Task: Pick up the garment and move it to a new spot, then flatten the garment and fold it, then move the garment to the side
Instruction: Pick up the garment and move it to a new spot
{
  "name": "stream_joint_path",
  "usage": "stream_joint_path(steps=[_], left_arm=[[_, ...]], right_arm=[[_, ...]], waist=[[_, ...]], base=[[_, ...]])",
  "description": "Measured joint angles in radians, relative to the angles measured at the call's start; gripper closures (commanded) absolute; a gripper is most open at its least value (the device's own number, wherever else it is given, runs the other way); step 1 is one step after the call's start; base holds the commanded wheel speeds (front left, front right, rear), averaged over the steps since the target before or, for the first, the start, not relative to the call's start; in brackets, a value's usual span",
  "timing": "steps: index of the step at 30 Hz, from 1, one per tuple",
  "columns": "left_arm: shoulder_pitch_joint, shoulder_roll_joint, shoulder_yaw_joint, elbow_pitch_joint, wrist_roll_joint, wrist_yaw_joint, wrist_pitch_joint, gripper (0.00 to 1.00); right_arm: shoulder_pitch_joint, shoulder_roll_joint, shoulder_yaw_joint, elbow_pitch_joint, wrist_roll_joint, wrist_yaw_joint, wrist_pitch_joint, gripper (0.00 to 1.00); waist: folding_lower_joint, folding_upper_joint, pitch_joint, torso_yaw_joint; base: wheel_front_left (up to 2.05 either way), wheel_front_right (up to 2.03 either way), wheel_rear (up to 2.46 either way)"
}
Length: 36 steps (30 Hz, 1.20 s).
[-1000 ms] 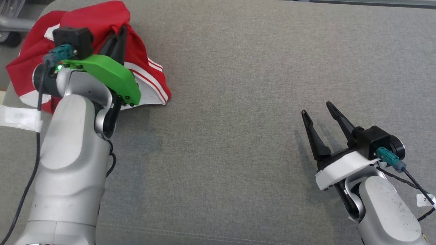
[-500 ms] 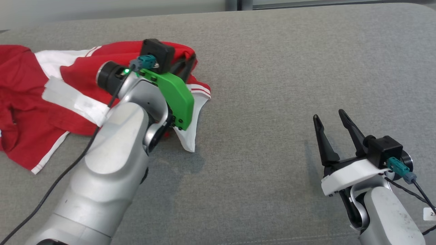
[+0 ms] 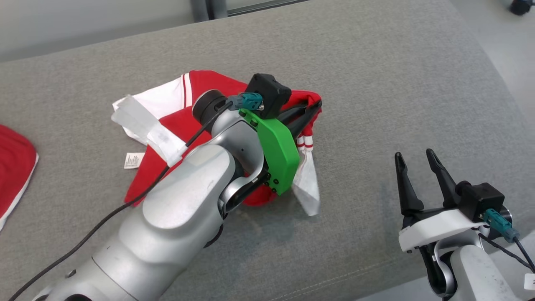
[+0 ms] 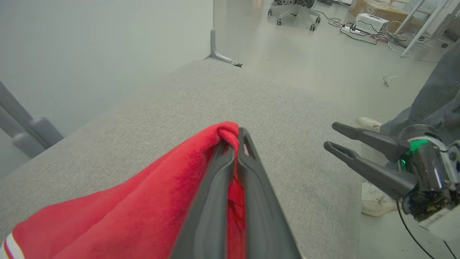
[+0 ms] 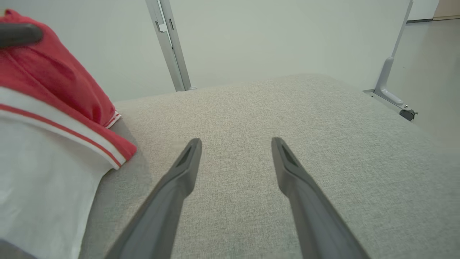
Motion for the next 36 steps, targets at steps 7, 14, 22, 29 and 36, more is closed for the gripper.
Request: stream_joint_path(steps=[7,14,22,29,36], left_arm=[[-0.064,0.001,-0.007,-0.002,-0.014,0.082,-0.030,1.00],[-0.051,0.002,0.025,0.179,0.037,0.168,-0.028,1.00],[-0.003,0.009,0.040,0.309,0.058,0.196,-0.040,0.50],[-0.005,0.009,0.066,0.346,0.057,0.199,-0.086,0.00],[-0.005,0.008,0.106,0.327,0.056,0.205,-0.200,0.00]], right_arm=[[-0.001,0.007,0.051,0.013,0.001,0.021,0.000,0.00],[-0.018,0.010,0.104,0.027,0.002,0.042,0.000,0.00],[-0.028,0.011,0.106,0.040,0.014,0.045,0.000,0.00],[-0.028,0.011,0.089,0.048,0.015,0.046,0.000,0.00],[-0.028,0.012,0.060,0.045,0.003,0.054,0.000,0.00]], waist=[[0.0000,0.0000,0.007,-0.100],[0.0000,0.0000,0.010,-0.185],[0.0000,0.0000,0.022,-0.275],[0.0000,0.0000,0.028,-0.263],[0.0000,0.0000,0.008,-0.197]], base=[[0.00,0.00,0.00],[0.00,0.00,0.00],[0.00,0.00,0.00],[0.00,0.00,0.00],[0.00,0.00,0.00]])
